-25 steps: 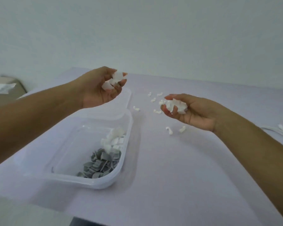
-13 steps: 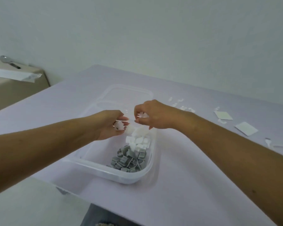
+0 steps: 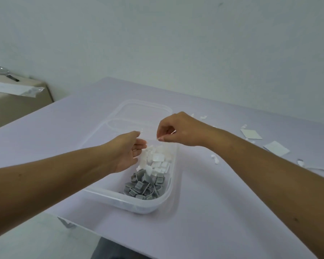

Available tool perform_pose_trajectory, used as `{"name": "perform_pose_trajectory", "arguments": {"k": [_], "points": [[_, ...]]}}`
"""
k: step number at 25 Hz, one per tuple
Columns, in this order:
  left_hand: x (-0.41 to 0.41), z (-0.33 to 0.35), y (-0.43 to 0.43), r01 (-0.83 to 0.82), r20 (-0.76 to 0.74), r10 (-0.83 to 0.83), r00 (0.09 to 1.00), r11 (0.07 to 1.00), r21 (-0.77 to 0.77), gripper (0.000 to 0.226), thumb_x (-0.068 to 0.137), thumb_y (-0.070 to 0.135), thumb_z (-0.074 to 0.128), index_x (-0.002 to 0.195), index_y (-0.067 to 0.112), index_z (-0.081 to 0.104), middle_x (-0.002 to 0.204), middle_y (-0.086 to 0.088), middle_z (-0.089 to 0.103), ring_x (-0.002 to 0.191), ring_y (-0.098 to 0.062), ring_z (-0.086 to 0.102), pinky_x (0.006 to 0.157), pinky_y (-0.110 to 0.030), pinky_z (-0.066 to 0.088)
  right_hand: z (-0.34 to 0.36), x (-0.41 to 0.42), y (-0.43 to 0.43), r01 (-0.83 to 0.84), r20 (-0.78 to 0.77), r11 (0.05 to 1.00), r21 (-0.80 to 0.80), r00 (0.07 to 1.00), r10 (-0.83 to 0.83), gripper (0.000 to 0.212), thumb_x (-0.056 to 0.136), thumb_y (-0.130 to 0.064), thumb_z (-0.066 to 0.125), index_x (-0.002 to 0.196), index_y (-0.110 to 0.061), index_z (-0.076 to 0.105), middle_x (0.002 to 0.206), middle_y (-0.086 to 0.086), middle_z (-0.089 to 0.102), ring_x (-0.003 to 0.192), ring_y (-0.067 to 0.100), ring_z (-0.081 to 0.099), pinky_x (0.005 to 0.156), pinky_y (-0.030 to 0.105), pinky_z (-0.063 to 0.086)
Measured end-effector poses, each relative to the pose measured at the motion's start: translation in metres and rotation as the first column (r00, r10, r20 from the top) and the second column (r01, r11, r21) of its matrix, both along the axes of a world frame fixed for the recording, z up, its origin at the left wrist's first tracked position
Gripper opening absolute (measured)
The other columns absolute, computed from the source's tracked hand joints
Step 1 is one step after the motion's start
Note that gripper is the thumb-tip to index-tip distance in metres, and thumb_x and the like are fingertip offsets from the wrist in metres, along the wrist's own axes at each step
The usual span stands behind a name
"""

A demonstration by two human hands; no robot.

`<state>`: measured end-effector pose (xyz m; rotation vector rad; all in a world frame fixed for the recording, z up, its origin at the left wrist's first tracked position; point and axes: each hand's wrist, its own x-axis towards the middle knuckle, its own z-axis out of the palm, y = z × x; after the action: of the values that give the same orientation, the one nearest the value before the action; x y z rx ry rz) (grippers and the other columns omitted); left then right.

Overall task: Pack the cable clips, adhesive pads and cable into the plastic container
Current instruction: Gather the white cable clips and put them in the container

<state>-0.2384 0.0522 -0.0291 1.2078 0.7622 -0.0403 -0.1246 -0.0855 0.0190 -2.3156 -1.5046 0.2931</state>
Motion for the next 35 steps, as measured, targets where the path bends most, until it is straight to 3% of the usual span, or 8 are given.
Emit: {"name": "perform_pose_trajectory", "arguments": {"k": [9,12,15,20,23,32,34,35], "points": [[0.002,0.036,-0.013,-0.007,0.222,-0.166,0.961,0.786,0.618,0.025,0.099,0.026,0.045,0.114,0.015,0.061,0.114,0.002,0.064,0.111,-0.013,0.057,0.095,-0.033,0.049,0.019,0.073,-0.092,0.611,-0.424,0.723,0.322,0.776,-0.467,0.011,0.087,-0.002,0.064,0.096,0.001,0.068,0.084,0.015,0.072,0.072,0.020,0.072,0.068,0.023,0.059],[0.033,0.051,-0.018,-0.022,0.230,-0.379,0.896,0.481,0.876,0.021,0.098,0.025,0.047,0.106,0.016,0.065,0.101,0.005,0.067,0.095,-0.011,0.060,0.083,-0.025,0.048,-0.004,0.085,-0.114,0.652,-0.323,0.701,0.290,0.756,-0.569,0.009,0.085,0.000,0.064,0.093,0.003,0.068,0.080,0.016,0.071,0.062,0.016,0.068,0.057,0.016,0.057],[0.083,0.046,-0.017,0.052,-0.082,-0.576,0.813,-0.068,0.996,0.018,0.095,0.020,0.053,0.102,0.014,0.068,0.101,0.000,0.064,0.093,-0.015,0.062,0.074,-0.014,0.039,-0.038,0.081,-0.121,0.597,-0.197,0.771,0.222,0.802,-0.564,0.004,0.084,-0.003,0.065,0.087,0.000,0.066,0.077,0.016,0.069,0.058,0.020,0.067,0.069,0.037,0.061],[0.157,0.017,-0.020,0.290,-0.497,-0.401,0.769,-0.473,0.832,0.034,0.095,0.038,0.051,0.111,0.009,0.059,0.113,-0.009,0.060,0.112,-0.025,0.053,0.084,-0.034,0.046,-0.087,0.063,-0.109,0.515,0.331,0.857,-0.022,0.813,-0.480,0.037,0.094,-0.039,0.051,0.118,-0.011,0.048,0.105,0.013,0.063,0.097,0.031,0.062,0.080,0.036,0.045],[0.188,0.003,-0.018,0.423,-0.704,-0.174,0.688,-0.692,0.584,0.061,0.092,0.059,0.039,0.128,0.011,0.046,0.130,-0.011,0.047,0.125,-0.029,0.038,0.094,-0.040,0.043,-0.110,0.057,-0.102,0.481,0.626,0.876,0.023,0.677,-0.388,0.050,0.088,-0.046,0.057,0.122,-0.010,0.052,0.082,0.006,0.068,0.076,0.028,0.066,0.073,0.035,0.044],[0.207,-0.016,-0.022,0.550,-0.819,-0.151,0.554,-0.672,0.496,0.050,0.103,0.043,0.021,0.127,0.007,0.045,0.129,-0.013,0.046,0.123,-0.031,0.039,0.096,-0.042,0.038,-0.127,0.069,-0.107,0.282,0.648,0.946,0.163,0.692,-0.318,0.026,0.069,-0.001,0.066,0.093,-0.009,0.060,0.054,0.001,0.053,0.045,0.022,0.052,0.053,0.028,0.027],[0.208,-0.006,-0.032,0.563,-0.661,-0.369,0.654,-0.347,0.750,0.044,0.103,0.041,0.026,0.110,0.006,0.051,0.118,-0.016,0.053,0.113,-0.031,0.050,0.090,-0.039,0.041,-0.111,0.072,-0.111,0.455,0.227,0.848,0.273,0.826,-0.516,0.009,0.093,-0.013,0.051,0.097,-0.009,0.057,0.066,0.006,0.056,0.055,0.023,0.050,0.056,0.031,0.033],[0.209,0.001,-0.039,0.540,-0.452,-0.504,0.736,0.035,0.841,0.040,0.103,0.039,0.029,0.096,0.008,0.052,0.107,-0.015,0.057,0.101,-0.027,0.057,0.082,-0.035,0.043,-0.102,0.076,-0.115,0.568,-0.130,0.739,0.362,0.816,-0.564,0.015,0.097,-0.018,0.046,0.095,-0.009,0.058,0.066,0.006,0.054,0.056,0.021,0.046,0.056,0.030,0.034]]}}
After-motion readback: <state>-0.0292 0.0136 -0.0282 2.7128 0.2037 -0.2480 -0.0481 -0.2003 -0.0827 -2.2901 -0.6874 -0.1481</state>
